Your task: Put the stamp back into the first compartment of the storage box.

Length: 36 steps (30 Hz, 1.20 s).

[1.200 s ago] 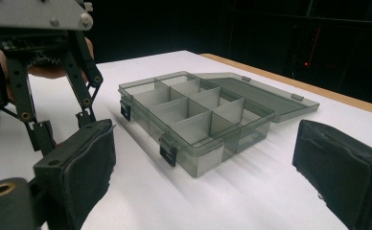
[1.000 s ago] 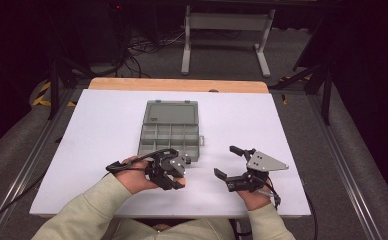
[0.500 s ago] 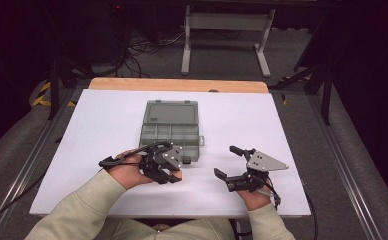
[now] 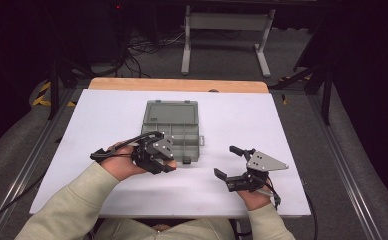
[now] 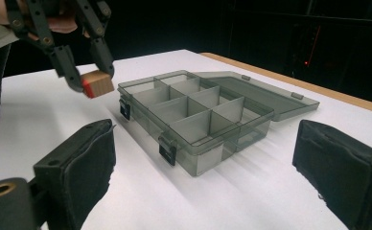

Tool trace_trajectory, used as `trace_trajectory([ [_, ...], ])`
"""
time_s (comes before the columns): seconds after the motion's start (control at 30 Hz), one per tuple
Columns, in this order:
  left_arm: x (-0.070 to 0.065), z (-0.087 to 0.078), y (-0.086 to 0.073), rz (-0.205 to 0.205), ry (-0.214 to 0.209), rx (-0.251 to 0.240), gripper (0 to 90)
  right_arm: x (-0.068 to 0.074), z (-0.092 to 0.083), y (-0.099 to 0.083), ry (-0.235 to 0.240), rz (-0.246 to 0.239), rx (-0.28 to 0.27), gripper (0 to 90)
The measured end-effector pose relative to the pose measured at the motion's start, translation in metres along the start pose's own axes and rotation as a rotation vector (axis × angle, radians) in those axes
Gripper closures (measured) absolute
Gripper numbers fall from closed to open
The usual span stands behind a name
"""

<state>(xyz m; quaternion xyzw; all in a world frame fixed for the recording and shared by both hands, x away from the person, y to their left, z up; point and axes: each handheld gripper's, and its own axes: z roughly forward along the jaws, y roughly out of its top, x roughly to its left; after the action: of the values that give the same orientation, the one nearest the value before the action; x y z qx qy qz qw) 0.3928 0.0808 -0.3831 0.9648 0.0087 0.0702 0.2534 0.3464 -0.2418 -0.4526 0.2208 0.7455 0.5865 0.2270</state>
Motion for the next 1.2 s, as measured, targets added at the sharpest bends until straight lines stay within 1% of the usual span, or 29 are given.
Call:
trace_trajectory([
  [0.23, 0.011, -0.010, -0.006, -0.031, 0.038, -0.001, 65.9, 0.000, 0.000, 0.000, 0.001, 0.000, 0.000, 7.8],
  [0.27, 0.013, -0.011, -0.006, -0.029, 0.041, 0.000, 65.9, 0.000, 0.000, 0.000, 0.001, 0.000, 0.000, 7.8],
  [0.33, 0.017, -0.013, -0.010, -0.044, 0.053, 0.005, 65.9, 0.000, 0.000, 0.000, 0.001, -0.001, 0.001, 7.8],
  [0.4, 0.019, -0.013, -0.011, -0.047, 0.057, 0.010, 65.9, 0.000, 0.000, 0.000, 0.001, -0.001, 0.002, 7.8],
  [0.47, 0.024, -0.012, -0.013, -0.061, 0.071, 0.028, 65.9, 0.000, 0.000, 0.000, 0.002, -0.002, 0.003, 7.8],
  [0.5, 0.024, -0.012, -0.013, -0.061, 0.071, 0.028, 65.9, 0.000, 0.000, 0.000, 0.002, -0.002, 0.003, 7.8],
  [0.67, 0.033, -0.013, -0.018, -0.084, 0.084, 0.025, 65.9, 0.000, 0.000, 0.000, 0.002, -0.002, 0.004, 7.8],
  [0.73, 0.038, -0.012, -0.022, -0.099, 0.099, 0.032, 65.9, 0.000, 0.000, 0.000, 0.002, -0.001, 0.004, 7.8],
  [0.77, 0.040, -0.012, -0.022, -0.092, 0.106, 0.040, 65.9, 0.000, 0.000, 0.000, 0.002, -0.002, 0.004, 7.8],
  [0.83, 0.043, -0.012, -0.025, -0.094, 0.119, 0.045, 66.0, 0.000, 0.000, 0.000, 0.002, -0.001, 0.003, 7.8],
  [0.93, 0.049, -0.011, -0.029, -0.106, 0.127, 0.046, 66.0, 0.000, 0.000, 0.000, 0.002, -0.001, 0.003, 7.8],
  [0.97, 0.049, -0.011, -0.029, -0.106, 0.127, 0.046, 65.9, 0.000, 0.000, 0.000, 0.002, -0.001, 0.003, 7.8],
  [1.0, 0.053, -0.012, -0.032, -0.113, 0.132, 0.044, 65.9, 0.000, 0.000, 0.000, 0.002, -0.001, 0.003, 7.8],
  [1.1, 0.059, -0.012, -0.036, -0.141, 0.129, 0.036, 65.9, 0.000, 0.000, 0.000, 0.003, 0.000, 0.002, 7.8],
  [1.17, 0.060, -0.012, -0.037, -0.145, 0.131, 0.036, 65.9, 0.000, 0.000, 0.000, 0.003, 0.000, 0.003, 7.8],
  [1.2, 0.062, -0.012, -0.039, -0.148, 0.137, 0.039, 65.9, 0.000, 0.000, 0.000, 0.004, 0.000, 0.004, 7.8],
])
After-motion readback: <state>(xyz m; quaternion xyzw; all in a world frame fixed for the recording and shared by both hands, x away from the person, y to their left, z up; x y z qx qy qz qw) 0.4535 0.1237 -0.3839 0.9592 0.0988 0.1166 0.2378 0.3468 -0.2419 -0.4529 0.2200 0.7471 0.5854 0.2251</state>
